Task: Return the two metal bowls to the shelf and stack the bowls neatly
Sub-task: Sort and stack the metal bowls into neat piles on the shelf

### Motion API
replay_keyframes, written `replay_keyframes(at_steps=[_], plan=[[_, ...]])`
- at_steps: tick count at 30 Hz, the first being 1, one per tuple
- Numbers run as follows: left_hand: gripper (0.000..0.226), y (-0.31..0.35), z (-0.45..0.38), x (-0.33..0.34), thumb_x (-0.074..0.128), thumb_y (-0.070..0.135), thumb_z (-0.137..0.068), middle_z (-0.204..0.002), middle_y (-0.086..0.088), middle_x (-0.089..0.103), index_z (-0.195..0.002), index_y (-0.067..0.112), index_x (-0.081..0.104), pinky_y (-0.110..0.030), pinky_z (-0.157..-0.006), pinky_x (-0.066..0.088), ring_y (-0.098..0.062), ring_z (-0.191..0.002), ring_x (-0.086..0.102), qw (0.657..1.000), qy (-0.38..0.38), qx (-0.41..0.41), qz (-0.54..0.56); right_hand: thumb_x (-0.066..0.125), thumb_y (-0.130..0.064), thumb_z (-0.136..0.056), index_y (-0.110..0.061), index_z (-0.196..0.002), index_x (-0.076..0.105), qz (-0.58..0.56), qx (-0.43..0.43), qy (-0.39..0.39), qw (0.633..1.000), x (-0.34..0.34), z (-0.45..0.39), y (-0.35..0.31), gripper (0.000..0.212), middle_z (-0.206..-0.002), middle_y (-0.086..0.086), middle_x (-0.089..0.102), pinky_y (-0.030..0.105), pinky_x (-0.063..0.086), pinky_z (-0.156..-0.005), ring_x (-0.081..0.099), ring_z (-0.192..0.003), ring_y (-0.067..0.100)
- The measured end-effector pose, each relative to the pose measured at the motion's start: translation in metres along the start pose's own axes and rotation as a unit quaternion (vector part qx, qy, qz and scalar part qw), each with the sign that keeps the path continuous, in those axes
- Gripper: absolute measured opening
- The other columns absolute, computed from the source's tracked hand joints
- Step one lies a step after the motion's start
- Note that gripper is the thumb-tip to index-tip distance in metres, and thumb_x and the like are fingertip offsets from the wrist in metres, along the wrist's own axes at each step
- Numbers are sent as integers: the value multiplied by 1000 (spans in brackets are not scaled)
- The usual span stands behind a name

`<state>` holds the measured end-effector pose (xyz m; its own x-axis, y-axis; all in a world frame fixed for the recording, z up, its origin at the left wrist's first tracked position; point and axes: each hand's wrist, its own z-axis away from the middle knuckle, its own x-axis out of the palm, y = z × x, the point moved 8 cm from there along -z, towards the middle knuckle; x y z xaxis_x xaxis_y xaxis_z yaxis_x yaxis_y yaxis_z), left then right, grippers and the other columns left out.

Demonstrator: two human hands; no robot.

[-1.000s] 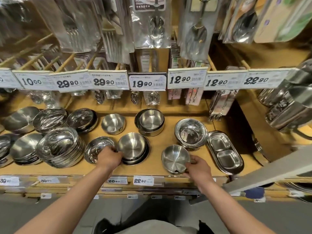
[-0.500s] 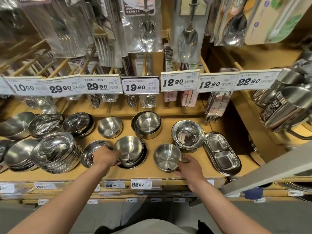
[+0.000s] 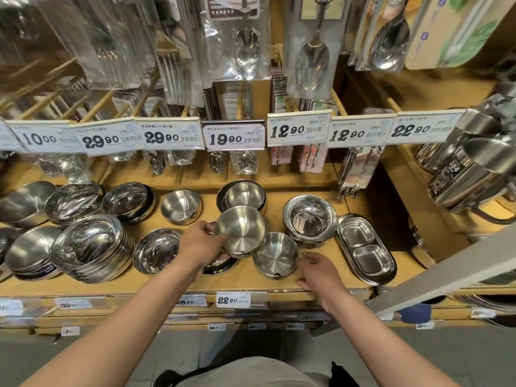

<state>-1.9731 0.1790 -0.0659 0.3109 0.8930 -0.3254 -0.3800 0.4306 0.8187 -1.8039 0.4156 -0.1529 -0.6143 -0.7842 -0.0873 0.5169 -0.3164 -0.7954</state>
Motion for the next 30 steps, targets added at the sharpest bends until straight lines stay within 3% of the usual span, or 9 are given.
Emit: replay_keyframes(at_steps=[5, 9, 13, 17, 21, 23, 25, 27, 30], plan=[[18, -4, 10, 53, 67, -4, -88, -100, -14, 67, -97, 10, 59, -27, -55, 61, -24, -68, 76, 998, -46, -13, -35, 55, -29, -101, -18, -113, 67, -44, -10, -28, 999, -2, 7, -8, 20, -112, 4, 71, 30, 59, -81, 67, -101, 15], [15, -9, 13, 76, 66, 1, -91, -103, -10, 65, -95, 14, 59, -22, -52, 58, -26, -78, 74, 996, -66, -16, -61, 54, -34, -104, -24, -113, 65, -41, -18, -43, 998, -3, 8, -18, 18, -116, 1, 70, 34, 62, -84, 67, -108, 18], [10, -15, 12, 83, 65, 15, -95, -101, -10, 68, -103, 9, 62, -29, -54, 61, -24, -77, 73, 992, -34, 7, -123, 62, -33, -100, -18, -124, 66, 13, -31, -52, 998, 0, 6, -22, 28, -122, 5, 69, 31, 62, -83, 68, -106, 18], [7, -11, 11, 80, 64, 15, -92, -99, -6, 69, -100, 15, 63, -21, -50, 44, -18, -80, 63, 978, -6, 44, -204, 64, -24, -98, -25, -99, 71, 14, -51, -65, 996, 7, 3, -26, 8, -112, 5, 75, 29, 62, -81, 73, -99, 17], [5, -12, 10, 81, 60, 16, -95, -101, -8, 68, -99, 14, 61, -29, -60, 59, -23, -85, 70, 982, -26, 36, -183, 63, -24, -97, -26, -91, 74, 73, -81, -59, 992, 5, 2, -30, 12, -103, 5, 77, 32, 63, -81, 74, -96, 20], [5, -16, 11, 82, 60, 17, -98, -104, -11, 67, -96, 13, 59, -38, -65, 64, -27, -84, 73, 990, -40, 8, -132, 62, -26, -96, -16, -90, 75, 134, -100, -42, 985, 2, 3, -33, 18, -93, 9, 77, 43, 62, -85, 74, -93, 26], [9, -18, 12, 82, 61, 18, -98, -105, -12, 65, -93, 12, 58, -38, -61, 65, -28, -80, 75, 994, -51, -9, -101, 62, -28, -94, -9, -84, 74, 177, -114, -31, 977, 1, 5, -38, 25, -85, 14, 75, 48, 58, -79, 70, -79, 24], [10, -17, 12, 82, 61, 18, -98, -104, -12, 65, -90, 12, 58, -36, -58, 64, -28, -78, 75, 994, -53, -11, -92, 62, -27, -93, -6, -78, 72, 197, -123, -25, 972, 1, 8, -42, 28, -80, 17, 73, 40, 51, -64, 62, -69, 22], [11, -16, 11, 81, 61, 18, -98, -101, -11, 65, -88, 13, 59, -35, -57, 64, -26, -78, 74, 995, -51, -8, -81, 61, -25, -93, 2, -77, 69, 214, -128, -16, 968, 0, 10, -45, 32, -81, 22, 72, 31, 42, -62, 59, -65, 21]])
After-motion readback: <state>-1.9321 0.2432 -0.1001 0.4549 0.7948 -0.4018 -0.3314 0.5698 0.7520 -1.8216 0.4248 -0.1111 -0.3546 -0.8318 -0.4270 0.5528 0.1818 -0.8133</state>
